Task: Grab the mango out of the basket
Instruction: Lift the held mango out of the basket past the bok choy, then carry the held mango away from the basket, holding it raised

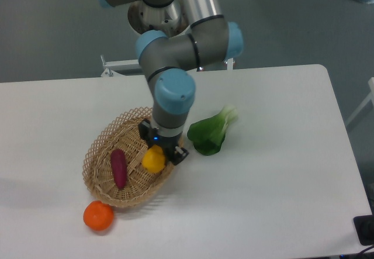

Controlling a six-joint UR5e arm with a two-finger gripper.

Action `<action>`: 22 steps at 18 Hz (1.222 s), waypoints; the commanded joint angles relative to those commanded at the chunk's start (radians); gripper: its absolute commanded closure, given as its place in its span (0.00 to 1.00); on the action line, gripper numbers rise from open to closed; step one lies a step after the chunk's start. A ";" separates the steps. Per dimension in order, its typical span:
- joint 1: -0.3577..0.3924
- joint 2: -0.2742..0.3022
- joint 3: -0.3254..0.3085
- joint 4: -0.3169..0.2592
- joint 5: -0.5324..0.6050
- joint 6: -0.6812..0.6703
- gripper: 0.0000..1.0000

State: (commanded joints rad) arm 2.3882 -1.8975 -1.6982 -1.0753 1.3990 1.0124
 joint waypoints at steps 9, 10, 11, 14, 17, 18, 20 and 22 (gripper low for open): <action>0.158 -0.018 0.087 -0.005 0.110 0.123 0.63; 0.182 -0.021 0.098 -0.006 0.110 0.149 0.63; 0.196 -0.031 0.112 -0.006 0.110 0.173 0.63; 0.218 -0.073 0.161 -0.008 0.117 0.183 0.63; 0.236 -0.094 0.189 -0.008 0.124 0.184 0.63; 0.247 -0.097 0.190 -0.008 0.124 0.184 0.63; 0.261 -0.100 0.192 -0.006 0.124 0.186 0.63; 0.275 -0.110 0.209 -0.006 0.124 0.199 0.63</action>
State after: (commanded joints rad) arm 2.6629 -2.0079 -1.4896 -1.0815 1.5232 1.2117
